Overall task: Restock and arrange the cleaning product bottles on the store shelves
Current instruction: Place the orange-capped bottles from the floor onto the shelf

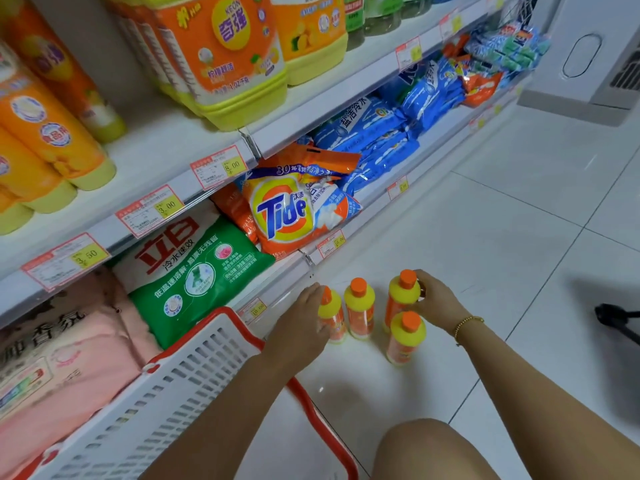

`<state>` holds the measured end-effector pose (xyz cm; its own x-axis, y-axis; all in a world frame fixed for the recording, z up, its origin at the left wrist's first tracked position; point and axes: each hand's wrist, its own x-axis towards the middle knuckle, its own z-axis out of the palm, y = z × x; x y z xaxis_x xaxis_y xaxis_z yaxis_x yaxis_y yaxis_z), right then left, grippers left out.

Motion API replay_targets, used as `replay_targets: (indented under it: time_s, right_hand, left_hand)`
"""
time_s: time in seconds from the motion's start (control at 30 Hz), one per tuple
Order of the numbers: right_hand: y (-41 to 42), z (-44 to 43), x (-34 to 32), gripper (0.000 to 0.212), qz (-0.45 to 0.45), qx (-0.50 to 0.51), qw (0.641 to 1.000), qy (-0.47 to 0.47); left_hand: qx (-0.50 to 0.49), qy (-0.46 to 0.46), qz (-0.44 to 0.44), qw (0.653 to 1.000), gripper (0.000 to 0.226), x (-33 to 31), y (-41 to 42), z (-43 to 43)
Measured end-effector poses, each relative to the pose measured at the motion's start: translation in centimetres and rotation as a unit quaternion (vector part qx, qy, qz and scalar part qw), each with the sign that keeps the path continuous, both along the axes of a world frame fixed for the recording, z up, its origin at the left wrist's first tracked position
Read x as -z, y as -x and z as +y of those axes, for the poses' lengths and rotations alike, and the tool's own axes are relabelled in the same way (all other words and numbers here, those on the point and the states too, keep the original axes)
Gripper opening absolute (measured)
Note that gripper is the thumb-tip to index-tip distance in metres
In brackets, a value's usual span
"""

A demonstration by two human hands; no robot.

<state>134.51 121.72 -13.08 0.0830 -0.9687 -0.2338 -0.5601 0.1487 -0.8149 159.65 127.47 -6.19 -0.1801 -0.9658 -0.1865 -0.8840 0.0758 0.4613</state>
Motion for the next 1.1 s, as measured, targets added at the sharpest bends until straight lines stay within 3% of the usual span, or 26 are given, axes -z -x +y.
replay_targets:
  time_s: [0.13, 0.27, 0.37, 0.43, 0.53, 0.63, 0.73, 0.97, 1.1]
  right_hand:
    - [-0.4, -0.6, -2.2, 0.054, 0.033, -0.064, 0.996, -0.049]
    - [-1.4, -1.8, -6.9, 0.038, 0.129, -0.094, 0.985, -0.065]
    - [-4.3, -2.5, -12.6, 0.022, 0.188, -0.077, 0.979, 0.026]
    - [-7.6, -2.4, -17.0, 0.008, 0.138, -0.054, 0.981, 0.129]
    - [-13.7, -2.1, -22.5, 0.007, 0.011, -0.066, 0.973, 0.220]
    - [-20.5, -3.3, -25.5, 0.009, -0.079, -0.105, 0.965, 0.227]
    - [-26.2, -6.1, -26.7, 0.014, -0.142, -0.103, 0.962, 0.210]
    - [-37.6, -15.2, -26.9, 0.054, -0.153, -0.101, 0.972, 0.144]
    - [-42.2, -18.3, -27.0, 0.055, -0.141, -0.108, 0.977, 0.116]
  left_hand:
    - [-0.034, 0.042, 0.021, 0.998, 0.057, -3.4, -3.4, -0.3]
    - [-0.060, 0.181, 0.019, 0.981, 0.040, -10.2, -8.7, 0.1]
    - [-0.092, 0.311, -0.007, 0.946, 0.037, -15.6, -14.2, 0.5]
    - [-0.118, 0.352, -0.035, 0.928, 0.040, -17.7, -18.7, 0.7]
    - [-0.149, 0.287, -0.116, 0.939, 0.060, -18.2, -24.7, 0.7]
    - [-0.100, 0.232, -0.209, 0.945, 0.067, -17.5, -27.3, 0.2]
    - [-0.044, 0.234, -0.213, 0.948, 0.066, -17.6, -28.3, -0.9]
    - [-0.067, 0.277, -0.171, 0.943, 0.061, -16.4, -28.9, -1.8]
    - [-0.078, 0.266, -0.156, 0.948, 0.060, -16.1, -29.4, -2.1]
